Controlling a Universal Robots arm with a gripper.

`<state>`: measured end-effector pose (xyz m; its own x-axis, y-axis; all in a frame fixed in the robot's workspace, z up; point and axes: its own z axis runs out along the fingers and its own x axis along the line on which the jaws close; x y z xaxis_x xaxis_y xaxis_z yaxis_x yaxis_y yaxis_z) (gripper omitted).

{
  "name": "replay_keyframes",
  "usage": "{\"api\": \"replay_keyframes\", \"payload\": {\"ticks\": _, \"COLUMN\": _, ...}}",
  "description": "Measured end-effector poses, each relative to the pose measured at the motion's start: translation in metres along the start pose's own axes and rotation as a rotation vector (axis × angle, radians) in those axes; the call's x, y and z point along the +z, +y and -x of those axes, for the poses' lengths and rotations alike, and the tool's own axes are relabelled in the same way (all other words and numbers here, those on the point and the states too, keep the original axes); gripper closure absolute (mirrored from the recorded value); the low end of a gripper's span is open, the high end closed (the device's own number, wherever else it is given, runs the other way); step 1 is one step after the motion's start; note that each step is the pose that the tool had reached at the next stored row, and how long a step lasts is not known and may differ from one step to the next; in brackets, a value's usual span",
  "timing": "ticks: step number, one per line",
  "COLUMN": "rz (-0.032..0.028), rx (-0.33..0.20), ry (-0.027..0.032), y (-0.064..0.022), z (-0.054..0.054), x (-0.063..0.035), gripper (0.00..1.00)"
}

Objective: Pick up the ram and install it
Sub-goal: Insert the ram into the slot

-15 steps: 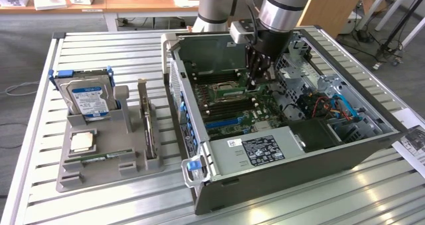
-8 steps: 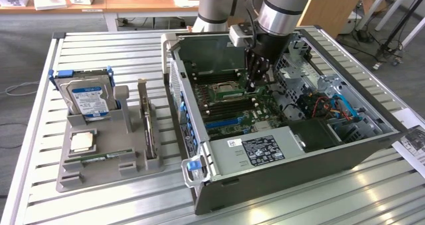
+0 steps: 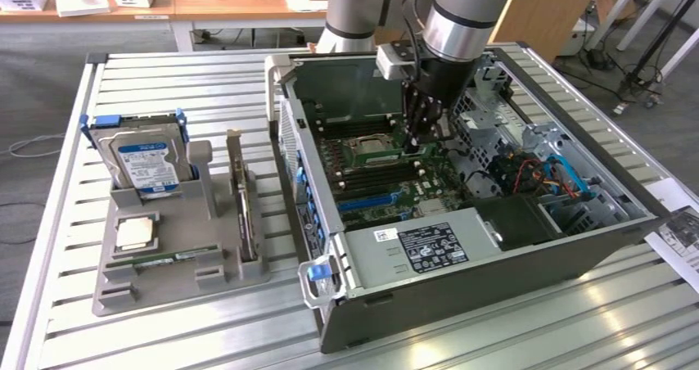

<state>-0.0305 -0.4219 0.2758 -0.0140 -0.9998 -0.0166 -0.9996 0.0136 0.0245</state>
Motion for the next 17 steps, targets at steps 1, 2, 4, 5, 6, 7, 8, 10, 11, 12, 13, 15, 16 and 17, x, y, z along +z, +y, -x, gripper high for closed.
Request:
{"api": "replay_keyframes", "payload": {"ticks": 1, "rz": -0.0001, "rx": 0.000, "ry": -0.0002, "y": 0.0000, "z": 0.0000, "x": 0.0002, "gripper": 0.89}}
{"api": "replay_keyframes", "payload": {"ticks": 2, "rz": -0.0003, "rx": 0.000, "ry": -0.0006, "y": -0.0001, "z": 0.0001, "x": 0.0007, "gripper": 0.89}}
{"api": "replay_keyframes", "payload": {"ticks": 4, "rz": -0.0001, "rx": 0.000, "ry": -0.0002, "y": -0.0001, "z": 0.0000, "x": 0.0014, "gripper": 0.89}}
{"api": "replay_keyframes", "payload": {"ticks": 5, "rz": -0.0001, "rx": 0.000, "ry": -0.0002, "y": -0.0001, "z": 0.0000, "x": 0.0019, "gripper": 0.89}}
{"api": "replay_keyframes", "payload": {"ticks": 6, "rz": -0.0001, "rx": 0.000, "ry": -0.0002, "y": -0.0001, "z": 0.0000, "x": 0.0024, "gripper": 0.89}}
{"api": "replay_keyframes", "payload": {"ticks": 7, "rz": -0.0001, "rx": 0.000, "ry": -0.0002, "y": -0.0001, "z": 0.0000, "x": 0.0028, "gripper": 0.89}}
{"api": "replay_keyframes", "payload": {"ticks": 8, "rz": -0.0001, "rx": 0.000, "ry": -0.0002, "y": -0.0001, "z": 0.0000, "x": 0.0033, "gripper": 0.89}}
{"api": "replay_keyframes", "payload": {"ticks": 10, "rz": -0.0001, "rx": 0.000, "ry": -0.0002, "y": -0.0001, "z": 0.0000, "x": 0.0043, "gripper": 0.89}}
{"api": "replay_keyframes", "payload": {"ticks": 11, "rz": -0.0001, "rx": 0.000, "ry": -0.0002, "y": -0.0001, "z": -0.0001, "x": 0.0047, "gripper": 0.89}}
{"api": "replay_keyframes", "payload": {"ticks": 12, "rz": 0.0000, "rx": 0.000, "ry": -0.0001, "y": -0.0001, "z": -0.0001, "x": 0.0050, "gripper": 0.89}}
{"api": "replay_keyframes", "payload": {"ticks": 13, "rz": 0.0000, "rx": 0.000, "ry": -0.0001, "y": -0.0001, "z": -0.0001, "x": 0.0053, "gripper": 0.89}}
{"api": "replay_keyframes", "payload": {"ticks": 15, "rz": 0.0000, "rx": 0.000, "ry": 0.0001, "y": -0.0002, "z": -0.0001, "x": 0.0054, "gripper": 0.89}}
{"api": "replay_keyframes", "payload": {"ticks": 16, "rz": 0.0000, "rx": 0.000, "ry": 0.0000, "y": -0.0001, "z": -0.0001, "x": 0.0055, "gripper": 0.89}}
{"api": "replay_keyframes", "payload": {"ticks": 17, "rz": 0.0000, "rx": 0.000, "ry": -0.0001, "y": -0.0001, "z": -0.0001, "x": 0.0055, "gripper": 0.89}}
